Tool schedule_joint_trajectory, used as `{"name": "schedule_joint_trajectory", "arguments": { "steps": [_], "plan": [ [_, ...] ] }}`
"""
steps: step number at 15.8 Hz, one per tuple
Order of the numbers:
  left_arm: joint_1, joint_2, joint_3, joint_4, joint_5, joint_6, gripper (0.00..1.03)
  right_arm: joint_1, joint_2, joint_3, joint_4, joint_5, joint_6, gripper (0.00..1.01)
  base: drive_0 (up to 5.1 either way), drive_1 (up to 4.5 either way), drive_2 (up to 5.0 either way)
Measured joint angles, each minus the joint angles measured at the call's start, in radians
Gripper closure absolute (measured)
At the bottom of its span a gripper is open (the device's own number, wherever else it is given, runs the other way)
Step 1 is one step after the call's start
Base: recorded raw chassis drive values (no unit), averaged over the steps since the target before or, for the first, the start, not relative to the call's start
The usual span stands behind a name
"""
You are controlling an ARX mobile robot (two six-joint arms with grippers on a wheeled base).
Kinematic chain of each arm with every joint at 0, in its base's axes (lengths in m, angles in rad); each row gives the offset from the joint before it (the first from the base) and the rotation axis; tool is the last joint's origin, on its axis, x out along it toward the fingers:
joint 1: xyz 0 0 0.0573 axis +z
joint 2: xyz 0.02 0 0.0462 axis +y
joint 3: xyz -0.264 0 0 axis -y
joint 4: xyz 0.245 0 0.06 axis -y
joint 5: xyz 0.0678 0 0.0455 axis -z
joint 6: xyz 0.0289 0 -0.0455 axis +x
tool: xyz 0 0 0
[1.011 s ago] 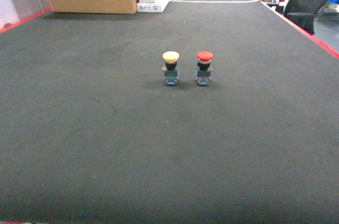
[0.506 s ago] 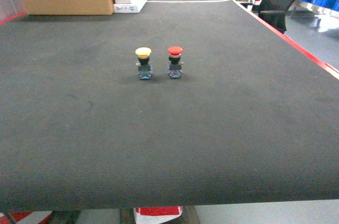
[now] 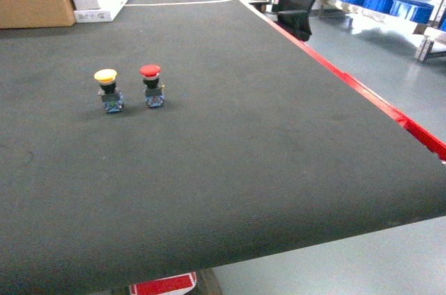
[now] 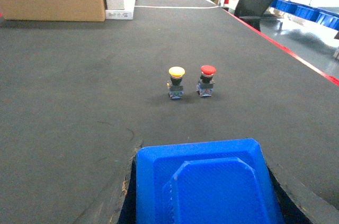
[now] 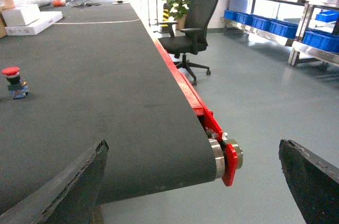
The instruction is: Pick blue part to blue bin on bottom shelf
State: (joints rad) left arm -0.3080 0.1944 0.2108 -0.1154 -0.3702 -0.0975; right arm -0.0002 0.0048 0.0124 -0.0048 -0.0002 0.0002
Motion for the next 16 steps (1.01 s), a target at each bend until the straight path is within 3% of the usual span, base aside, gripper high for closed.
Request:
{"name": "schedule_joint_trajectory", "arguments": {
  "steps": [16],
  "plan": [
    [-0.001, 0.0, 0.0, 0.0, 0.0, 0.0, 0.58, 0.0, 0.0, 0.0, 0.0, 0.0, 0.0, 0.03, -1.6, -1.56, -1.6]
  ]
}}
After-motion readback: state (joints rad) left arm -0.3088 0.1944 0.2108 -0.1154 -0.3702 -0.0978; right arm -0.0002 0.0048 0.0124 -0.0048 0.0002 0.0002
